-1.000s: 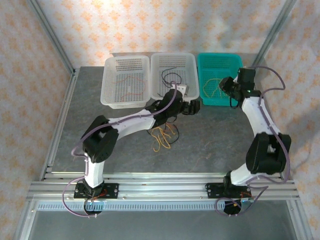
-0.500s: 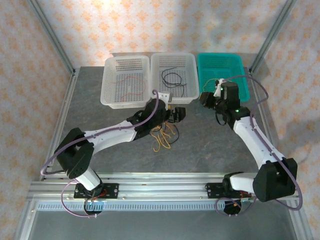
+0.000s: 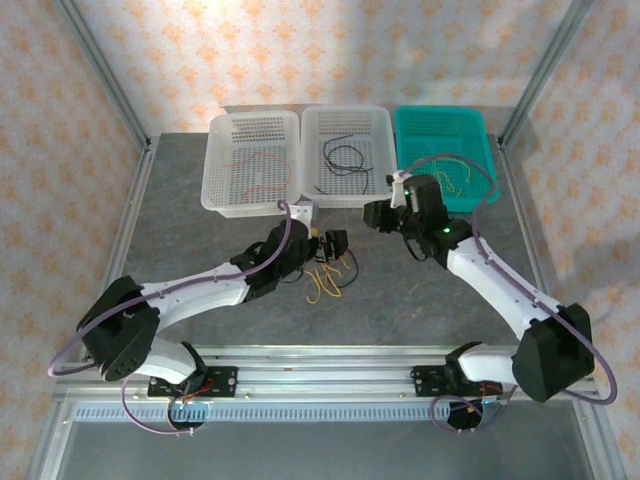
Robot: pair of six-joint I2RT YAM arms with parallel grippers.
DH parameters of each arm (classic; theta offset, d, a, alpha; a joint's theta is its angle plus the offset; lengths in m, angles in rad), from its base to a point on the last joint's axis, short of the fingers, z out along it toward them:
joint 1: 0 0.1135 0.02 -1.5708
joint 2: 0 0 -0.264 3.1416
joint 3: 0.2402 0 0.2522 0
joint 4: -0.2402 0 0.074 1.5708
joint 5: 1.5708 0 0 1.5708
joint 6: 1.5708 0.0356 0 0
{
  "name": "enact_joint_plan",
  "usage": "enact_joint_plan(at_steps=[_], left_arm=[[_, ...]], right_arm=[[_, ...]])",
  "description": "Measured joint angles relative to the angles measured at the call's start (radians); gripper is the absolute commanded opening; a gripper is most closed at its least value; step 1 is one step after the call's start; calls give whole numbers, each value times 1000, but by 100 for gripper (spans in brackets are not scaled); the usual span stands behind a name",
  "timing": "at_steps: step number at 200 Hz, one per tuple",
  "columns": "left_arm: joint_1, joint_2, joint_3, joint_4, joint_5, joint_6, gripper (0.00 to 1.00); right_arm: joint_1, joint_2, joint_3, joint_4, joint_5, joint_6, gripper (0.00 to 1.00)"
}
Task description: Untangle the cables
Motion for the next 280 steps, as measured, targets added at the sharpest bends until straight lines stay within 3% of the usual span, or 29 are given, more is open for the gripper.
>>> enact_joint_plan(at_steps=[89,150,280], left_arm=[[78,-98,-156,42,-22,-97,84],[134,-97,-225,114,6,-159,83],[154,-90,-226,143,39,-177,83]], right_arm=[[194,181,22,71,104,-114,46],[221,296,94,93,155,-170,44],[227,458,187,93,203,-203,42]])
